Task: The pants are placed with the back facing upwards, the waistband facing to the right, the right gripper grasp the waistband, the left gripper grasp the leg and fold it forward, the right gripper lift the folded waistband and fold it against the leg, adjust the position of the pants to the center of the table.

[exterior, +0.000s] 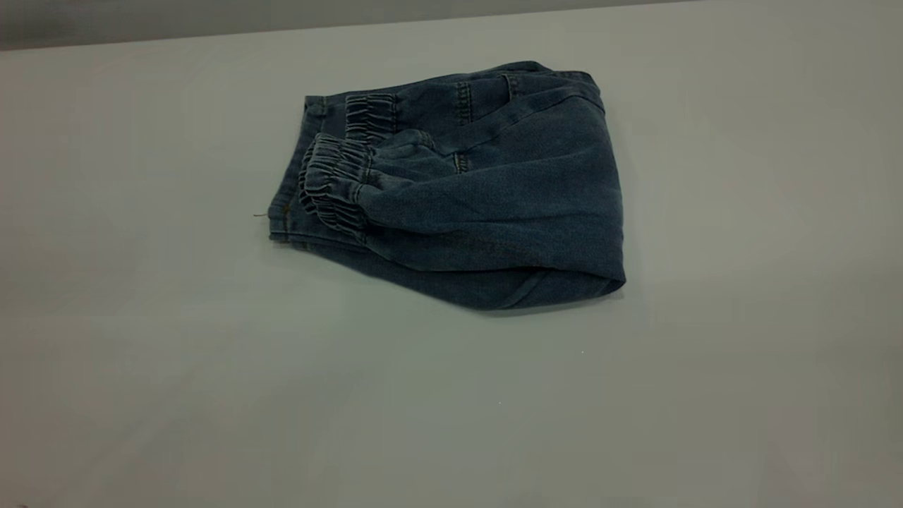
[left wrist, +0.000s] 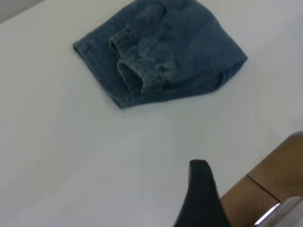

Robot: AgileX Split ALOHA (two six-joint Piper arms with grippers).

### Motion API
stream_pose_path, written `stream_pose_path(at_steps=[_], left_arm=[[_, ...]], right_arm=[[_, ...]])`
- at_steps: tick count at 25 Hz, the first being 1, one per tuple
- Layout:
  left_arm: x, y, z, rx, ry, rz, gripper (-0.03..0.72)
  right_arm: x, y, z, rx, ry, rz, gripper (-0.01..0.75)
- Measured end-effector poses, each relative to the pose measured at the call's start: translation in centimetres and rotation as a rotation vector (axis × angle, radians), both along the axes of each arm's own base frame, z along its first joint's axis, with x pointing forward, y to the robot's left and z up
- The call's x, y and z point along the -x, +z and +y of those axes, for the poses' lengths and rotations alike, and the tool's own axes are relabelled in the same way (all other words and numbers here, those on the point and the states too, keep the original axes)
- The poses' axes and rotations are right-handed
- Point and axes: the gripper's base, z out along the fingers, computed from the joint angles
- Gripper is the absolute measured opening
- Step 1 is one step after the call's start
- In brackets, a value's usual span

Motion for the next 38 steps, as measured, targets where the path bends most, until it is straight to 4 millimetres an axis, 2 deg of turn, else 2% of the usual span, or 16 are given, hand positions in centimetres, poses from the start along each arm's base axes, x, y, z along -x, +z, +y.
stream_pose_path(at_steps=[5, 14, 20, 26, 38], left_arm=[[1.3, -1.8, 0.5, 0.035, -0.002, 0.019, 0.462], [3.6, -6.8, 1.4, 0.077, -0.027, 0.049, 0.462], [3.9, -9.5, 1.8, 0.109, -0.012, -0.029, 0.462], [3.4, -9.8, 2.0, 0.078, 0.002, -0.1, 0.462], [3.4, -9.8, 2.0, 0.08, 0.001, -0.098, 0.462]], right_arm=[[-0.6, -1.5, 0.3, 0.014, -0.005, 0.064, 0.58], [-0.6, -1.4, 0.3, 0.011, -0.007, 0.06, 0.58], [-0.6, -1.4, 0.3, 0.011, -0.005, 0.06, 0.58], [-0.6, -1.4, 0.3, 0.012, -0.006, 0.06, 0.58], [-0.6, -1.4, 0.3, 0.01, -0.005, 0.061, 0.58]])
